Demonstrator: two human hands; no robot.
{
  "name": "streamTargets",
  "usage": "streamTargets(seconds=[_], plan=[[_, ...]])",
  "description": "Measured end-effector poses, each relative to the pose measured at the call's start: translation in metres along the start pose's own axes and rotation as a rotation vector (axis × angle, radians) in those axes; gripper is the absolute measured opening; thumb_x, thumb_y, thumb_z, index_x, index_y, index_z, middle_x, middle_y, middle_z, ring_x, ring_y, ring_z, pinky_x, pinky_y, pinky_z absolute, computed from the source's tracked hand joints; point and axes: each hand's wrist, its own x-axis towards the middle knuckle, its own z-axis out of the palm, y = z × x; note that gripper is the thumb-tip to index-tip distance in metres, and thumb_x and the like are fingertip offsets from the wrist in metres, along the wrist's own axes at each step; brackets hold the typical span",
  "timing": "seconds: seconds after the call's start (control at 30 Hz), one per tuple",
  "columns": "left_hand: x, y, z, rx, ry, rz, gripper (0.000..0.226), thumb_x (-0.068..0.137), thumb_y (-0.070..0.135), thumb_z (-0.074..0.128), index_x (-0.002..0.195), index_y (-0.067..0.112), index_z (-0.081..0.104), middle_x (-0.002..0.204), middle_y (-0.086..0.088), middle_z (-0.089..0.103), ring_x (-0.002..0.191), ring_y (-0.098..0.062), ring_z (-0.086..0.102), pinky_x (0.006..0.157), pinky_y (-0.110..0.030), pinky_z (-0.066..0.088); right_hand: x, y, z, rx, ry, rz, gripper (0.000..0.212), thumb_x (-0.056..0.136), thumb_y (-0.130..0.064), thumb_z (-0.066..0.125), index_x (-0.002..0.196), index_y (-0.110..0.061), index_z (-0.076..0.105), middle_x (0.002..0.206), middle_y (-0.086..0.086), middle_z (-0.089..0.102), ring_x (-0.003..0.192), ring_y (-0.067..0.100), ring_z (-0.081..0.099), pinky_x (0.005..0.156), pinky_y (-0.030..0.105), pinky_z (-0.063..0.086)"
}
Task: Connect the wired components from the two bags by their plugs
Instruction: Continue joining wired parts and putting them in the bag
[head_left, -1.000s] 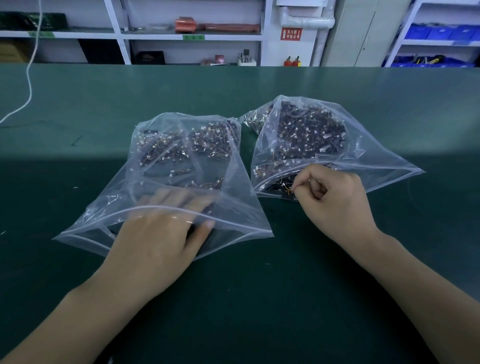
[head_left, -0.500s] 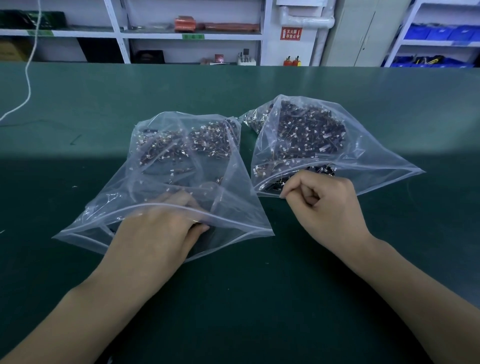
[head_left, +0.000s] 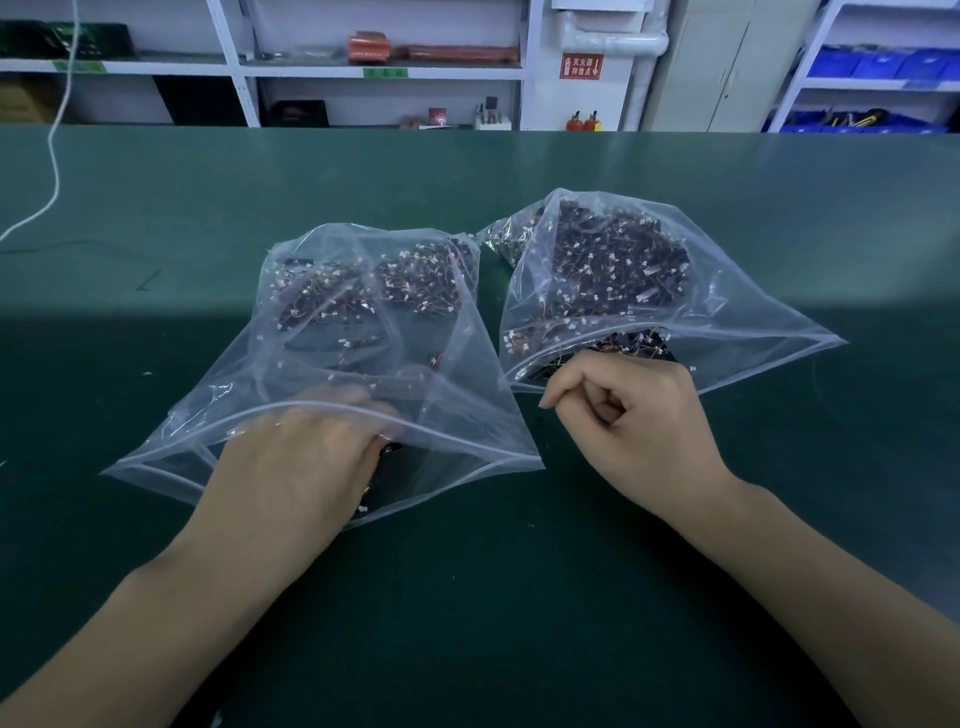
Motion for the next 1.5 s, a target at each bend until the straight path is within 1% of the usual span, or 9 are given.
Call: streamTargets(seconds=[0.17,0.33,0.47,0.6,0.73,1.0,1.23,1.37,1.5], plan=[[-0.009,0.001,0.0,-0.221,0.405,0.276,0.018,0.094,0.019,0.06,0.098,0.023,0.078,0.093,0.01,0.073,0.081,-0.021,0.073,0.059,-0.036,0.057,-0.001,0.0,0.0,0.021,-0.003,-0.015,0.019,0.091,0.0,0.067,0.084,-0.014,0.077,0.056,-0.008,0.034,0.052,0.009,0.041,0.061,0.017,0.036],[-0.012,0.01,0.004,-0.378,0.581,0.483,0.018,0.089,0.006,0.066,0.091,0.015,0.082,0.091,0.006,0.07,0.072,-0.008,0.061,0.068,-0.019,0.052,-0.004,-0.011,-0.001,0.076,-0.049,-0.103,0.019,0.096,-0.004,0.066,0.109,-0.012,0.078,0.067,-0.014,0.041,0.056,0.002,0.042,0.064,0.01,0.033],[-0.017,0.018,0.0,-0.606,0.662,0.526,0.019,0.085,-0.002,0.065,0.082,0.008,0.081,0.089,-0.003,0.071,0.067,-0.022,0.067,0.062,-0.033,0.052,-0.007,-0.025,-0.001,0.193,-0.138,-0.192,0.027,0.106,-0.024,0.062,0.128,-0.011,0.071,0.072,-0.011,0.049,0.061,-0.003,0.044,0.065,0.009,0.033],[-0.021,0.026,-0.001,-0.784,0.67,0.517,0.017,0.092,0.003,0.065,0.089,0.01,0.081,0.092,-0.005,0.071,0.08,-0.017,0.071,0.068,-0.031,0.053,-0.011,-0.033,0.005,0.269,-0.207,-0.2,0.037,0.105,-0.04,0.065,0.13,-0.014,0.07,0.075,-0.008,0.054,0.062,-0.002,0.045,0.065,0.009,0.034],[-0.023,0.03,-0.001,-0.918,0.656,0.51,0.016,0.098,0.004,0.066,0.103,0.016,0.076,0.099,-0.004,0.071,0.085,-0.019,0.072,0.069,-0.033,0.055,-0.01,-0.031,0.008,0.286,-0.132,-0.173,0.024,0.101,-0.024,0.075,0.121,-0.012,0.074,0.069,-0.008,0.051,0.059,-0.002,0.043,0.065,0.007,0.032],[-0.02,0.034,0.002,-0.952,0.586,0.465,0.02,0.102,0.009,0.065,0.117,0.02,0.071,0.111,0.011,0.069,0.099,-0.017,0.073,0.074,-0.026,0.059,-0.011,-0.035,0.012,0.385,-0.061,-0.118,0.013,0.099,-0.017,0.075,0.097,-0.004,0.077,0.071,0.0,0.061,0.056,0.017,0.053,0.052,0.032,0.042],[-0.022,0.035,0.001,-1.024,0.511,0.363,0.027,0.1,0.026,0.068,0.127,0.027,0.067,0.119,0.012,0.066,0.111,-0.014,0.072,0.079,-0.018,0.059,-0.01,-0.041,0.008,0.548,-0.016,-0.009,0.008,0.1,-0.023,0.071,0.103,-0.019,0.077,0.086,-0.001,0.076,0.059,0.02,0.066,0.05,0.039,0.05],[-0.019,0.035,0.001,-0.965,0.503,0.331,0.011,0.098,0.026,0.071,0.107,0.021,0.074,0.102,0.012,0.07,0.096,-0.015,0.073,0.066,-0.023,0.058,-0.011,-0.046,0.009,0.793,-0.061,0.121,0.011,0.102,-0.017,0.065,0.109,-0.016,0.073,0.089,0.001,0.079,0.053,0.018,0.066,0.053,0.017,0.049],[-0.019,0.032,0.0,-0.946,0.529,0.322,0.009,0.099,0.022,0.07,0.098,0.016,0.076,0.094,0.012,0.07,0.087,-0.016,0.073,0.06,-0.029,0.057,-0.01,-0.046,0.01,0.828,-0.088,0.164,0.016,0.1,-0.013,0.063,0.109,-0.008,0.075,0.088,0.001,0.079,0.057,0.01,0.064,0.056,0.014,0.048]])
